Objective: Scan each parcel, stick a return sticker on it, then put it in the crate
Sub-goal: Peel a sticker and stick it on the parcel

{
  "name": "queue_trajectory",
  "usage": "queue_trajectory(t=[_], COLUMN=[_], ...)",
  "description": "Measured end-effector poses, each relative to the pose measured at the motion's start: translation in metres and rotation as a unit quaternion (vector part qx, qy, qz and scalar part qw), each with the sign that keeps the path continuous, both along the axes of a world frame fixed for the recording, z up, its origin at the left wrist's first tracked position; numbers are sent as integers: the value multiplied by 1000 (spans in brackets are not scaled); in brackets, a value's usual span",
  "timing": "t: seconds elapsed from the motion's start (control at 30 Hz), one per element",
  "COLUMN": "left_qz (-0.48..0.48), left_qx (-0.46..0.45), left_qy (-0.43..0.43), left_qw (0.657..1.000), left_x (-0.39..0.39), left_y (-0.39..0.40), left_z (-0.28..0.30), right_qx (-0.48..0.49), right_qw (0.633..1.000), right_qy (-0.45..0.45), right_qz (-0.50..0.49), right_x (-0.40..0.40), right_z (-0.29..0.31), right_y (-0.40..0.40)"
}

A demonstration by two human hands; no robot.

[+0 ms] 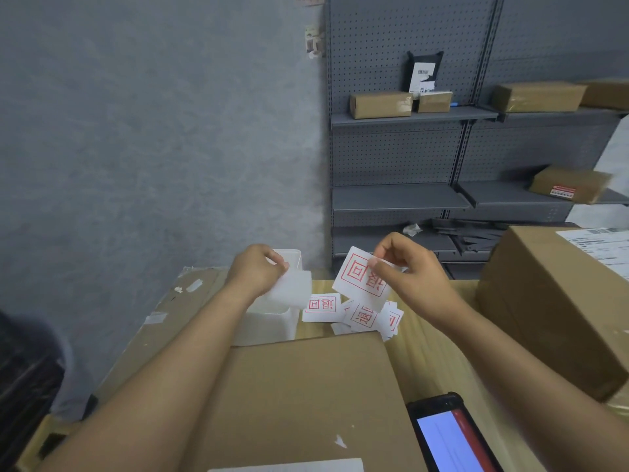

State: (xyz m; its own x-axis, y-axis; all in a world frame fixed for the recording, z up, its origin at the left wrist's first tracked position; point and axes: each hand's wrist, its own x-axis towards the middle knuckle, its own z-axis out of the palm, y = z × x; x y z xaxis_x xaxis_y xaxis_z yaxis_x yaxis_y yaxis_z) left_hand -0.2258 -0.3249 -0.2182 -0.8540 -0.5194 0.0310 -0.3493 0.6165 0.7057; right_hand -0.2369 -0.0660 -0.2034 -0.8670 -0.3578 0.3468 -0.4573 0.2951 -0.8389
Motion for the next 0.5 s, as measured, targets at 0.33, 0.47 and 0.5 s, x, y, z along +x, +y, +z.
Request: queue_trajectory(t=[0.33,0.47,0.5], left_qz=[-5,-100,-135], left_qx=[-257,-192,-124], left_qy=[-87,11,19], left_qw=[963,976,983], left_x=[13,19,23], left_y=[-27,11,26], left_z=[3,18,23], right_qx=[0,37,49], right_qw=[998,990,988], right_qy=[-65,-121,-129], right_qz=[4,60,72], right_x=[2,6,8], right_z=[-7,-6,-6], right_y=[4,2,1])
